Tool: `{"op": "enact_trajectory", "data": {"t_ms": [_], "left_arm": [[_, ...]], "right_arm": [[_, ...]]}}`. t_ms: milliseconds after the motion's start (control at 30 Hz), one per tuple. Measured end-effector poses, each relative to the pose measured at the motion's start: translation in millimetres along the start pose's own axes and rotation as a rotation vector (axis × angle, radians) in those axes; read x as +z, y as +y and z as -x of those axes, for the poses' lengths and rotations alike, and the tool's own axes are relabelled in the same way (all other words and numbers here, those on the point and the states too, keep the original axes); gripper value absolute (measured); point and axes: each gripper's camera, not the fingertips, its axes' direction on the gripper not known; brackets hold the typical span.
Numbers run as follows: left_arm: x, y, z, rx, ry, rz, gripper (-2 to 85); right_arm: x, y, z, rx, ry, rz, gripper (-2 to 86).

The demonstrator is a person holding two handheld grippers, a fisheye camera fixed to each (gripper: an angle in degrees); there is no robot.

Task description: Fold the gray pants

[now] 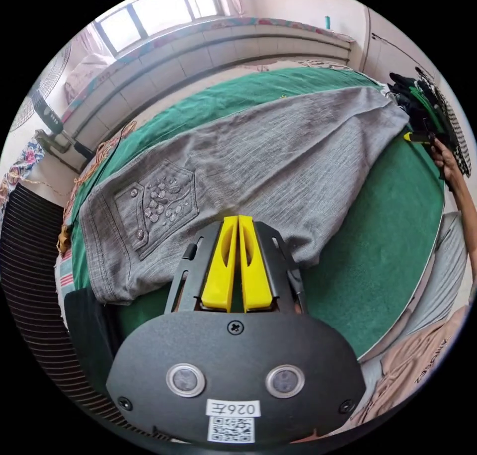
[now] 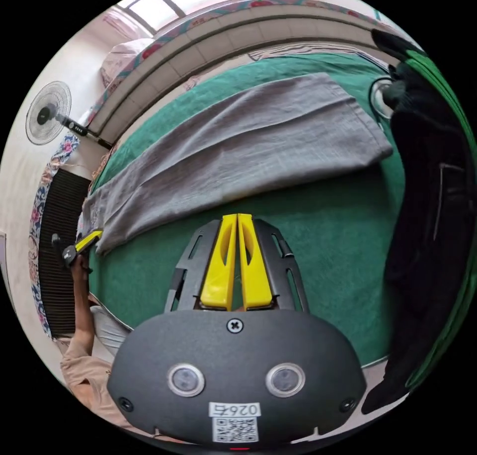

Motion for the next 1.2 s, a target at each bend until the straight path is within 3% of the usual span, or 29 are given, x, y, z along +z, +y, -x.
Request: {"op": "enact_trajectory", "data": {"t_ms": [167, 333, 433, 500, 600, 700, 733, 800, 900, 1067, 1200], "left_arm": [[-48, -9, -33, 0.029, 0.275, -0.305, -1.0], [-68, -54, -76, 0.078, 0.347, -0.503, -1.0], [-56, -124, -109, 0.152, 0.436, -0.457, -1.0], [-46, -166, -135, 0.203, 0.510, -0.447, -1.0], [-11, -228, -172, 0.189, 0.576, -0.417, -1.0], [60, -283, -205, 0.128, 0.539, -0.180, -0.9], [97, -298, -222, 0.153, 0.506, 0.007, -0.9], [98, -302, -212, 0.106, 0.577, -0.100, -0.9], [107, -315, -204, 0.121, 0.718, -0.030, -0.9], [59, -347, -190, 0.074, 0.810, -0.337, -0.8], [53, -401, -216, 0.121, 0.699, -0.307, 0.1]], "right_arm": [[-120, -8, 28, 0.103, -0.057, -0.182, 0.8], [-219, -5, 56, 0.144, 0.062, -0.339, 8.7], [-260, -7, 27, 0.317, -0.281, -0.374, 9.4], [-284, -8, 18, 0.441, -0.298, -0.407, 11.5], [-316, -28, 24, 0.453, -0.283, -0.378, 13.5], [-350, -47, 37, 0.446, -0.228, -0.382, 14.3], [-355, -51, 40, 0.448, -0.222, -0.383, 14.4], [-373, -67, 47, 0.465, -0.214, -0.369, 14.2], [-397, -78, 55, 0.478, -0.202, -0.376, 13.2], [-437, -75, 60, 0.476, -0.206, -0.384, 11.4], [-462, -45, 49, 0.515, -0.308, -0.484, 10.2]]}}
